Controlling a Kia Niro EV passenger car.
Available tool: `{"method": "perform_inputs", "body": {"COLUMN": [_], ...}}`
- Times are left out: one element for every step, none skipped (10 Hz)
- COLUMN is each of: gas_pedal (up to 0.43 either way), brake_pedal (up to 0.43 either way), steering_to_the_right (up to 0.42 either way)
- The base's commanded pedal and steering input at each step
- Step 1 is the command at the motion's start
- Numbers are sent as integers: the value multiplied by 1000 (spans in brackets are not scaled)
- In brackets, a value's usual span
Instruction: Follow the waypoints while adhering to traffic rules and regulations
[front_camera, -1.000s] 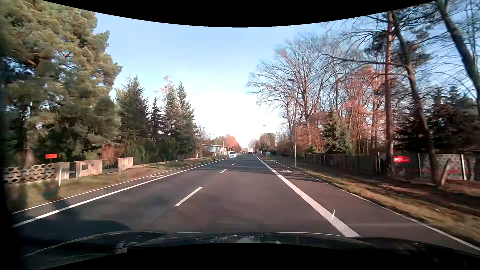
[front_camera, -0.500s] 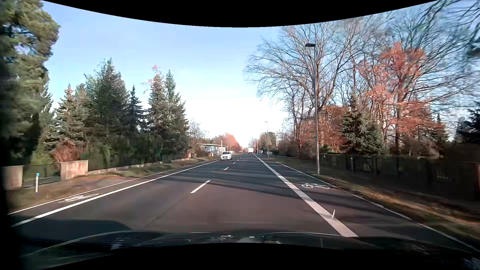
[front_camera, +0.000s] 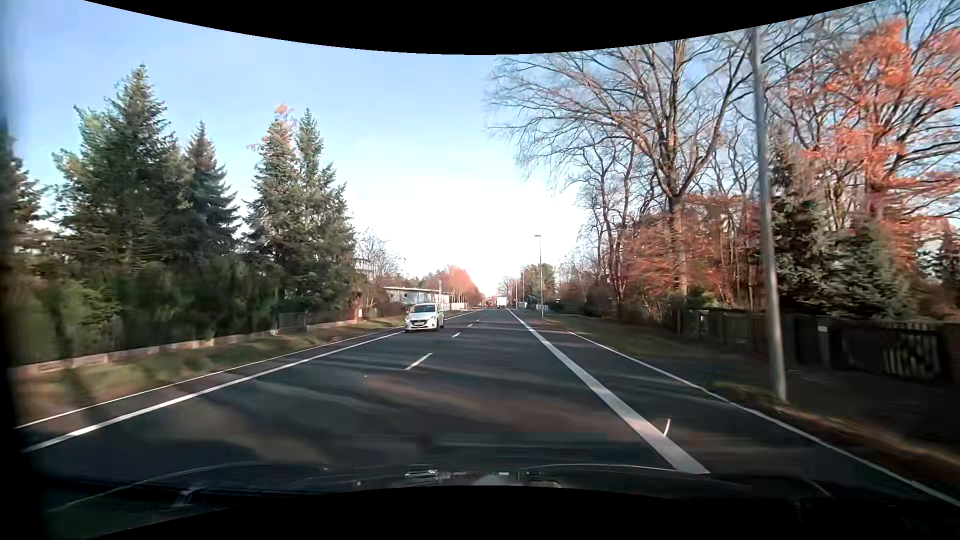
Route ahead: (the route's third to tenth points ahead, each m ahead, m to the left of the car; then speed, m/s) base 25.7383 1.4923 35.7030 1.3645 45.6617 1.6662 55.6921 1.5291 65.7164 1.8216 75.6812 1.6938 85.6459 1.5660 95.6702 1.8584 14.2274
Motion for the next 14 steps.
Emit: {"method": "perform_inputs", "body": {"gas_pedal": [110, 110, 110, 110, 110, 110, 110, 110, 110, 110, 110, 110, 110, 110], "brake_pedal": [0, 0, 0, 0, 0, 0, 0, 0, 0, 0, 0, 0, 0, 0], "steering_to_the_right": [-4, -4, -4, -4, -4, -4, -4, -4, -4, -4, -4, -4, -4, -4]}}
